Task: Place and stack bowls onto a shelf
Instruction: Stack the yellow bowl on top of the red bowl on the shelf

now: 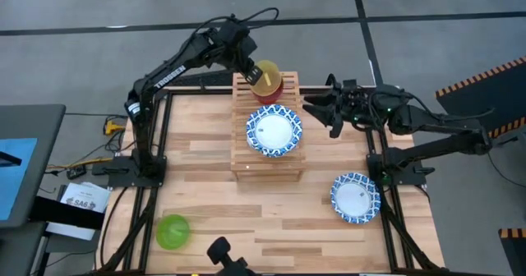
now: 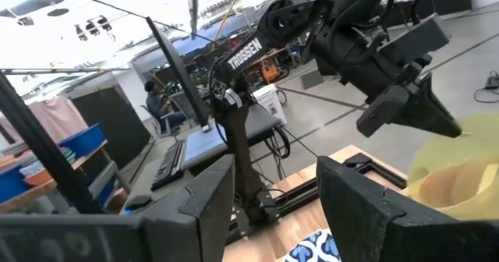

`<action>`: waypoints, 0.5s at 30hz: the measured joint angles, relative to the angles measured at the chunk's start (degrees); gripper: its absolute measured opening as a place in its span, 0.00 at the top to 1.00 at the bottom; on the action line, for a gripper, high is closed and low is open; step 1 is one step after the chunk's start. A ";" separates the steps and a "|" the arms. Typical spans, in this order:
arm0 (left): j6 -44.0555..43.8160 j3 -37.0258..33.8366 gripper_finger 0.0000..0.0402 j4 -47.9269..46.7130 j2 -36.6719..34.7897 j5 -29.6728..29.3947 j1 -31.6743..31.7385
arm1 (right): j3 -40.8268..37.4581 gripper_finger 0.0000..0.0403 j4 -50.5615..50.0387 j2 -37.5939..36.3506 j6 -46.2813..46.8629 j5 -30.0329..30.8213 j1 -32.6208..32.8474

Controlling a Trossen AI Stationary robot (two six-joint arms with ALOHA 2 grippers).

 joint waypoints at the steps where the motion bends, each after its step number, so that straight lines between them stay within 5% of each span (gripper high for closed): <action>1: 0.05 0.00 1.00 0.25 -0.05 -0.09 0.01 | 0.00 0.49 -0.01 -0.02 -0.01 -0.01 0.08; 9: 1.82 -0.07 0.97 0.98 0.69 -0.05 -0.41 | 0.00 0.49 -0.05 0.17 -0.09 0.00 -0.01; 15: 1.35 -0.17 0.81 1.30 1.79 -0.38 -0.65 | 0.00 0.49 0.06 0.15 -0.31 0.00 -0.01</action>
